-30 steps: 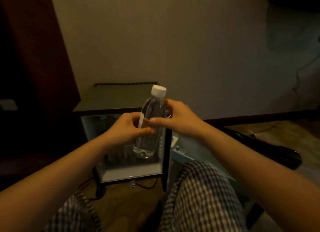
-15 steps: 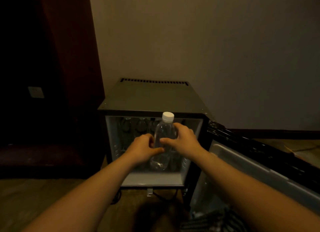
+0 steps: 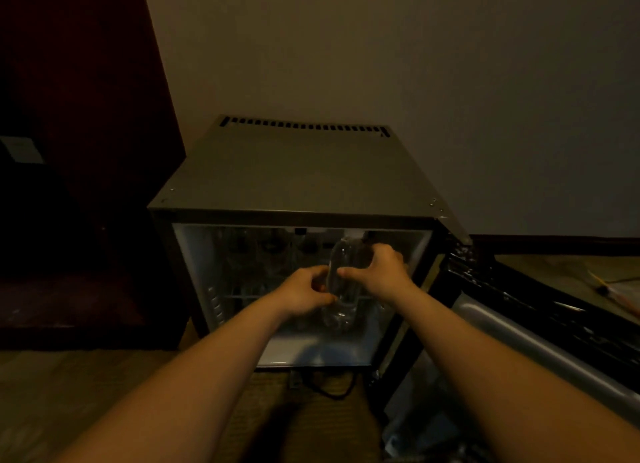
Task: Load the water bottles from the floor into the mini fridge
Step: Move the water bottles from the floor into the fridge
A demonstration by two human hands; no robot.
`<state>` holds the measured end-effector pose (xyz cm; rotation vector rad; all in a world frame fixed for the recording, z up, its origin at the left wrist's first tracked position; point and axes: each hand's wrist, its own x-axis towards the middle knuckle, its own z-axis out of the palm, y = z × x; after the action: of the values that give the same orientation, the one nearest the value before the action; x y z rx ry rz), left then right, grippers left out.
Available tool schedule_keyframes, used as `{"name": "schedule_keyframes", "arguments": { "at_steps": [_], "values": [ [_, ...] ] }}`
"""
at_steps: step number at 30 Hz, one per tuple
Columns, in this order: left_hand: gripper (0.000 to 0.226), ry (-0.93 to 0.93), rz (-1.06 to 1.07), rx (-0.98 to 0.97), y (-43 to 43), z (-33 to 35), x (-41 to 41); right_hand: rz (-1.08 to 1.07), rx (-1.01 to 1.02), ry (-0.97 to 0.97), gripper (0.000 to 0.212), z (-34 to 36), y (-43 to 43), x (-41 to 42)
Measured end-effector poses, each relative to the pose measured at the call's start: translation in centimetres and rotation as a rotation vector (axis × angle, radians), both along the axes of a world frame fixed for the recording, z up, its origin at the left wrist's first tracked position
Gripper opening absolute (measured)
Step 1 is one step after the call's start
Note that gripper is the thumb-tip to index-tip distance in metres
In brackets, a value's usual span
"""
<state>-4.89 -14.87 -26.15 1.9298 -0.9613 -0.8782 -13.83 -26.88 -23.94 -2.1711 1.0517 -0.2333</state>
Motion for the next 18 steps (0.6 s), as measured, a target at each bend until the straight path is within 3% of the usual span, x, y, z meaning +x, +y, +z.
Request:
{"name": "schedule_keyframes", "arguments": {
  "at_steps": [10,18],
  "values": [
    [0.041,0.041,0.053,0.007,-3.2,-2.3,1.3,-0.024,0.01,0.015,0.041,-2.1,-2.5,2.4],
    [0.036,0.064,0.156,0.171,-4.1,-3.4,2.8,0.096,-0.027,0.071,0.054,-2.8,-2.8,4.7]
  ]
}}
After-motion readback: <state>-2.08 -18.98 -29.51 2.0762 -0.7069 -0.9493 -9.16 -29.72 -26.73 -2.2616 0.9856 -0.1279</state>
